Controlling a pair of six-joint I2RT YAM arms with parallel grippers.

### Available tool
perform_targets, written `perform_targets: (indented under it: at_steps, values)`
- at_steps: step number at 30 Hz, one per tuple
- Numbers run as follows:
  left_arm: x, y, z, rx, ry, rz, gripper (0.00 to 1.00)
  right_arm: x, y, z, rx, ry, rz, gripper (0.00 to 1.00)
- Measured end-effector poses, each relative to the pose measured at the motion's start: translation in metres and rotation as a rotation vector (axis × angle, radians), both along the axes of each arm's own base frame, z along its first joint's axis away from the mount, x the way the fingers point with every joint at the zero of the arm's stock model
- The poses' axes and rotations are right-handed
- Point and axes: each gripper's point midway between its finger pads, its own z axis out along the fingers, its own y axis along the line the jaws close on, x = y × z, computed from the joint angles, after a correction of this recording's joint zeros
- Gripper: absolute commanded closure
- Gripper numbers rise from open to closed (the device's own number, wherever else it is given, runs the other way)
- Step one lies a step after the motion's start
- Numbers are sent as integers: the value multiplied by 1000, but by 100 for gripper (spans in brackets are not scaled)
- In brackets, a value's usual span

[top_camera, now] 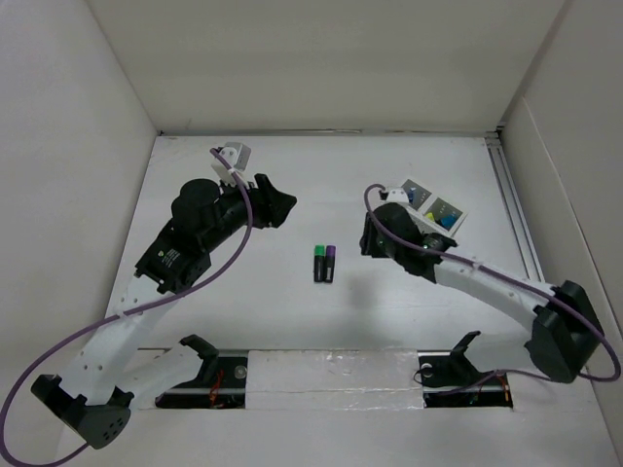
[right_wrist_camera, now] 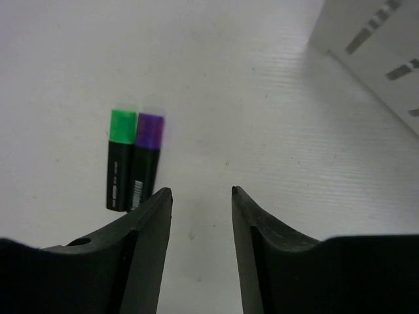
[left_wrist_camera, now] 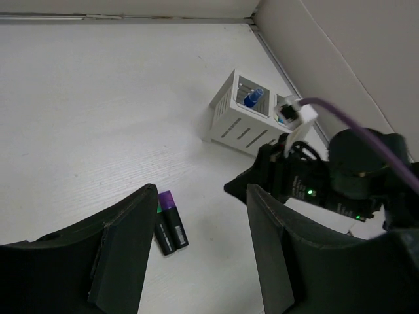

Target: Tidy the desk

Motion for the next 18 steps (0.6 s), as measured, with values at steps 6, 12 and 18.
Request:
perform_targets:
  at_steps: [6,12,18]
  values:
    - [0,1,-2,4,6,2,48,2,44,-49,-92,134,104,48]
    - [-5,5,0,5,3,10,47,18,88,-67,-124,174,158,48]
    - [-13,16,7,0,-13,37,47,19,90,-96,-185,241,158,49]
